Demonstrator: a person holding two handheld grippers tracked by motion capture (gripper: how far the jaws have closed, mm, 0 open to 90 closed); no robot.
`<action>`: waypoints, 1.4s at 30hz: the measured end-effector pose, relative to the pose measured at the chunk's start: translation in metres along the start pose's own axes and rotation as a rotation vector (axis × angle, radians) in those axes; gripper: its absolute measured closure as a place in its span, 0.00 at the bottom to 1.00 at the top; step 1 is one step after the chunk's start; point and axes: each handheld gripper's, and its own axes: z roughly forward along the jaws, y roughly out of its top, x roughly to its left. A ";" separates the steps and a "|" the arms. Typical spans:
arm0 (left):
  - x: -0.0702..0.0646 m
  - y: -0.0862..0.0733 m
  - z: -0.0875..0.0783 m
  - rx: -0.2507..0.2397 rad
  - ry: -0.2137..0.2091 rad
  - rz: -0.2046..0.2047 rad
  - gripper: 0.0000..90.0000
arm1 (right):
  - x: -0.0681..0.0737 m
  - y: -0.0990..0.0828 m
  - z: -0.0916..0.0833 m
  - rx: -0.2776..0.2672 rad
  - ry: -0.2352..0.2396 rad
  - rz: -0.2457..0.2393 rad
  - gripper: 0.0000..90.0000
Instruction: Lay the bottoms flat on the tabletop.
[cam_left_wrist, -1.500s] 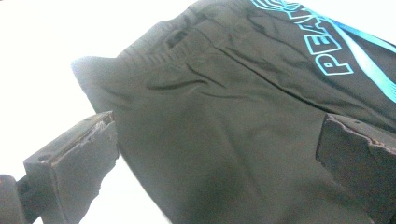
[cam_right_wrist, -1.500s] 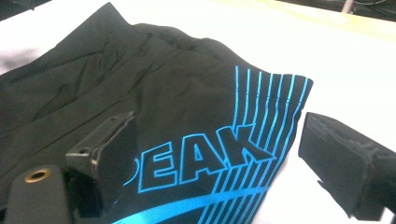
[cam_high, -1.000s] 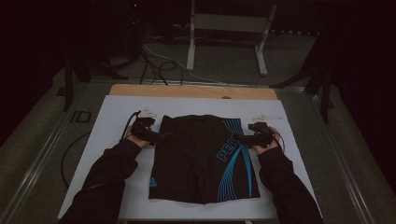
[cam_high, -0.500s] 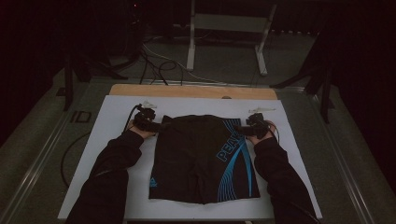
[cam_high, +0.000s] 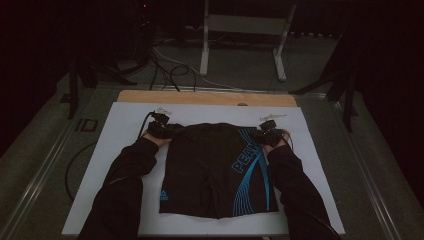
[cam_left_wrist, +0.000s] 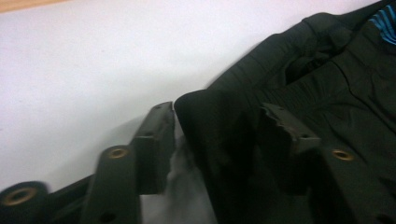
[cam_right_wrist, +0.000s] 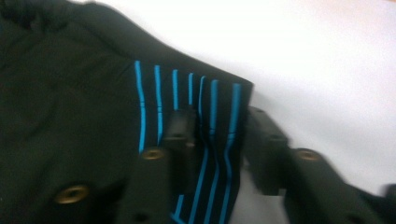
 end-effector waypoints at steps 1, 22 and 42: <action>0.000 0.000 0.000 -0.005 0.003 0.007 0.62 | 0.001 0.001 0.000 0.001 -0.009 -0.011 0.82; -0.007 0.010 -0.012 -0.099 0.062 0.036 0.91 | -0.008 0.013 -0.012 -0.077 -0.005 0.041 0.92; -0.008 0.029 -0.005 -0.142 0.103 0.051 0.91 | -0.016 0.035 -0.003 -0.074 -0.071 0.106 0.92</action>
